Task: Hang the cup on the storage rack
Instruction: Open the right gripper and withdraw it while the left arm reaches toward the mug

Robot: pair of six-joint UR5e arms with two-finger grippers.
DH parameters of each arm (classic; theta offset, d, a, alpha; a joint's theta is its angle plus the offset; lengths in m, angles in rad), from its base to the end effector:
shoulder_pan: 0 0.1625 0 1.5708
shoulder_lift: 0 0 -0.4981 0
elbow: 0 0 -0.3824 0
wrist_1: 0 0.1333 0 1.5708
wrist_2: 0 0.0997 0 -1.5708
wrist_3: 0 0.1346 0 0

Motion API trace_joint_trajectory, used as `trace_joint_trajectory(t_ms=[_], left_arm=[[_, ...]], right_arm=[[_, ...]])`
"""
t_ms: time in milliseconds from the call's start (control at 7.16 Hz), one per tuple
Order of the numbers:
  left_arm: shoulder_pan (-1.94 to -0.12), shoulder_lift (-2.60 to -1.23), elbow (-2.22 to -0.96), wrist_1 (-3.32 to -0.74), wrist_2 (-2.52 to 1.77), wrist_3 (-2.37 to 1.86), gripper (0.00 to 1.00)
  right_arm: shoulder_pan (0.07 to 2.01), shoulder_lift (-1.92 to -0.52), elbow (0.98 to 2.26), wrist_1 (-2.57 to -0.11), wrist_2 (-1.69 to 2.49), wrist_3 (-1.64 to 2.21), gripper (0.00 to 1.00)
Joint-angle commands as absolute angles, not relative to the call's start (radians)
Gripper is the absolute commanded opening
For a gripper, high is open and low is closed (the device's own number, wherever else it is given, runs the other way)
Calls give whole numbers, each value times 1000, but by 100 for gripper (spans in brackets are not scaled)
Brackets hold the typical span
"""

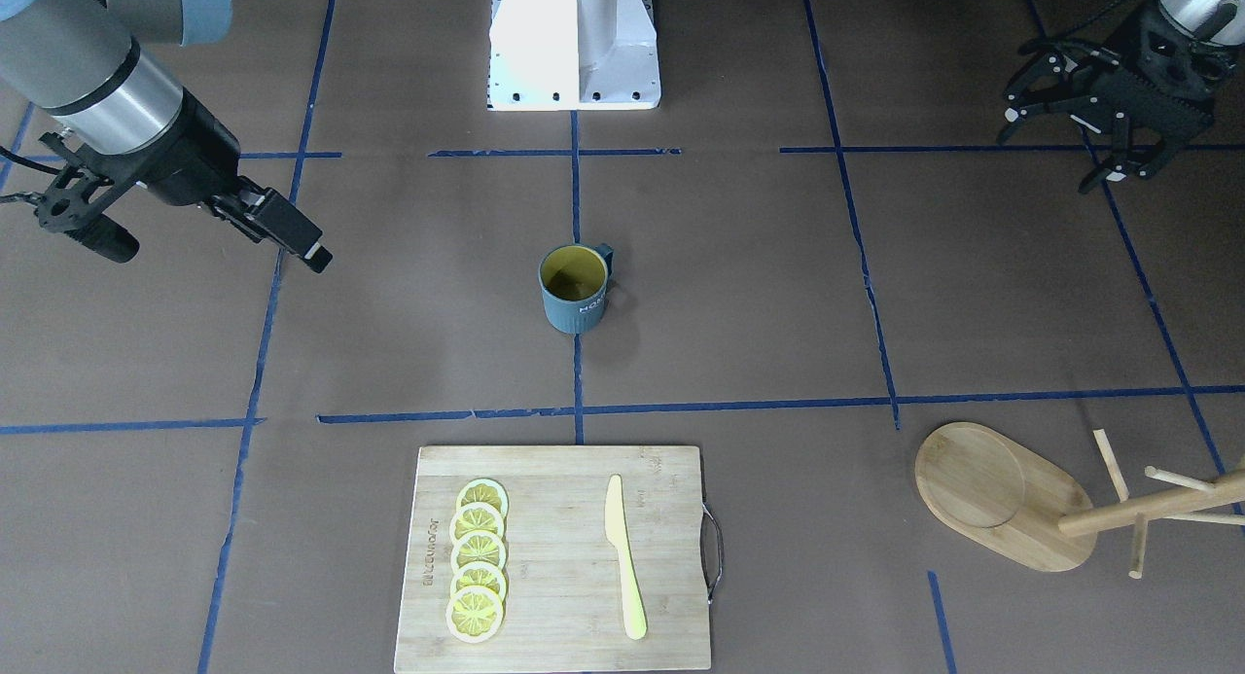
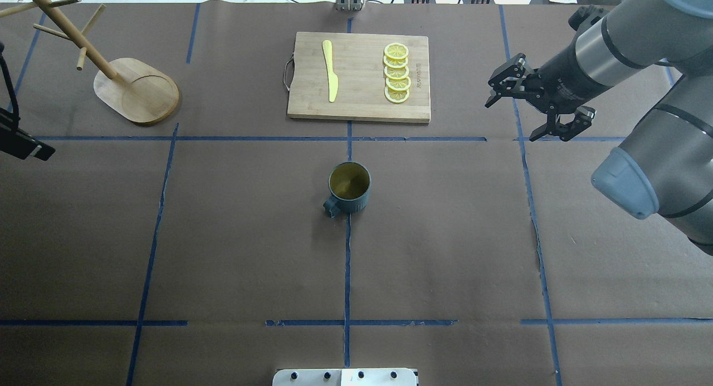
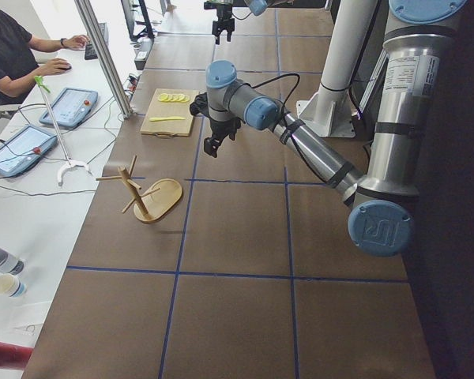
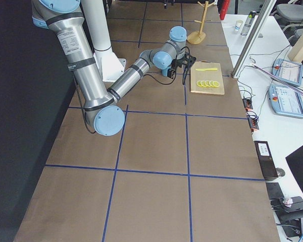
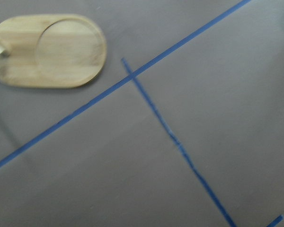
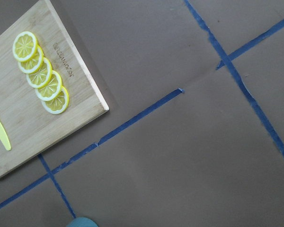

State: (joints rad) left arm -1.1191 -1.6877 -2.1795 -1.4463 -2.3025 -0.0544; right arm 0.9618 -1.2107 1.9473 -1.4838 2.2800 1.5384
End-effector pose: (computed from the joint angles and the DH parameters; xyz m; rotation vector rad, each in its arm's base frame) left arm 0.1718 -0.4535 0.4296 0.3831 0.8416 0.5887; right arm -0.3066 -0.5194 0.3680 -0.2136 -1.0217 0.5534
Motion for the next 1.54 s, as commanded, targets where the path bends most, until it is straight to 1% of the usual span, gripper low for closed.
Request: trace_joint_trajectory(t_ms=[0,140,279,419,559,699,838,978,1258,1397], left_arm=[[-993,-1736,-2207,-1442,-2157,-71,100],[-983,-1797,-2217,-1450,-2154,-127,100],[-962,-1842,-2215,-1460,-2158,-310,100],[-798,-1891,-2186,-1544,-2129,-399,99],[-694,-1935,-2146,-1613,-1927,-414,100],[-602,-1977,-2093,-1649,-1807,-416,100],[-576,-2009,-2062,-1682,-1768,-435,100],[-566,-2010,-2039,-1769,-1763,-502,100],[-539,-2010,-1875,-2121,-1720,-582,100],[-494,-2013,-1811,-2226,-1645,-584,100]], right_arm=[[994,-1258,1948,-1480,2284,1497,100],[1006,-1267,1950,-1480,2284,1496,100],[1021,-1278,1950,-1483,2287,1479,100],[1054,-1304,1947,-1486,2319,1397,100],[1095,-1333,1945,-1488,2345,1325,100],[1123,-1366,1944,-1488,2350,1252,100],[1143,-1394,1942,-1489,2350,1185,100],[1158,-1414,1941,-1494,2350,1145,100],[1175,-1450,1930,-1494,2350,1040,100],[1196,-1482,1918,-1494,2350,957,100]])
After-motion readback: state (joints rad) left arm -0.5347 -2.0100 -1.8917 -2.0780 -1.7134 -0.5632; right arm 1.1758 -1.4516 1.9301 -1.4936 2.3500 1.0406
